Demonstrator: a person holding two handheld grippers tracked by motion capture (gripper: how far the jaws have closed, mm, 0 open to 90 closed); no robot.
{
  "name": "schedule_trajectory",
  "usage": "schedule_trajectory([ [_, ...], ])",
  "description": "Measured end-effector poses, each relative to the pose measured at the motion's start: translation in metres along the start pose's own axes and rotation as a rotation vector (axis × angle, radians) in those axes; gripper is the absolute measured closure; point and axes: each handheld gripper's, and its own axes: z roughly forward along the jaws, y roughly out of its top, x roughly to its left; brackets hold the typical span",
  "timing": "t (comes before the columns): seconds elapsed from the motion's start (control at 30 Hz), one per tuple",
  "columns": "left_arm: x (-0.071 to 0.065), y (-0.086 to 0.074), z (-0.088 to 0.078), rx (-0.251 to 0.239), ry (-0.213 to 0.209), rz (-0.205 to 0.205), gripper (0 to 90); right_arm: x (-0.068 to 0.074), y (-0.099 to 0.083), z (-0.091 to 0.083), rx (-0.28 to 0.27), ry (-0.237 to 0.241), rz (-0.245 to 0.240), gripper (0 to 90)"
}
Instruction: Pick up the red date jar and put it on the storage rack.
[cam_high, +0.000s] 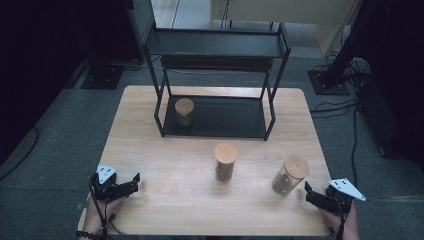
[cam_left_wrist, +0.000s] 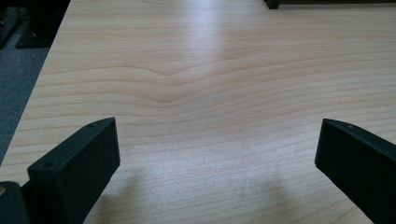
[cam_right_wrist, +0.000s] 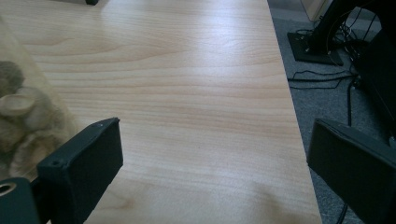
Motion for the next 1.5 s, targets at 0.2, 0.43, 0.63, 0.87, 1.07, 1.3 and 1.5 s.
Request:
schedule_trajectory([
  [0.2, -0.001, 0.0, 0.0, 0.002, 0.0, 0.003, 0.1, 0.008, -0.002, -0.013, -0.003, 0.005, -0.012, 3.2],
  [0.43, 0.0, 0.0, 0.0, -0.004, -0.001, 0.0, 0.1, 0.022, -0.005, -0.027, -0.005, 0.021, -0.027, 3.2],
  [0.63, 0.001, 0.0, -0.001, -0.008, -0.005, -0.005, 0.1, 0.03, -0.004, -0.039, -0.022, 0.034, -0.021, 3.2],
  [0.87, 0.003, 0.0, 0.0, -0.01, -0.023, -0.023, 0.1, 0.04, -0.003, -0.052, -0.031, 0.037, -0.02, 3.3],
  [1.07, 0.003, 0.0, -0.001, -0.014, -0.03, -0.023, 0.1, 0.054, 0.0, -0.06, -0.035, 0.05, -0.024, 3.3],
  [1.3, 0.004, 0.0, -0.001, -0.016, -0.037, -0.027, 0.1, 0.076, 0.007, -0.069, -0.054, 0.074, -0.05, 3.3],
  [1.5, 0.004, 0.0, -0.001, -0.013, -0.039, -0.026, 0.1, 0.091, 0.01, -0.073, -0.063, 0.1, -0.055, 3.4],
])
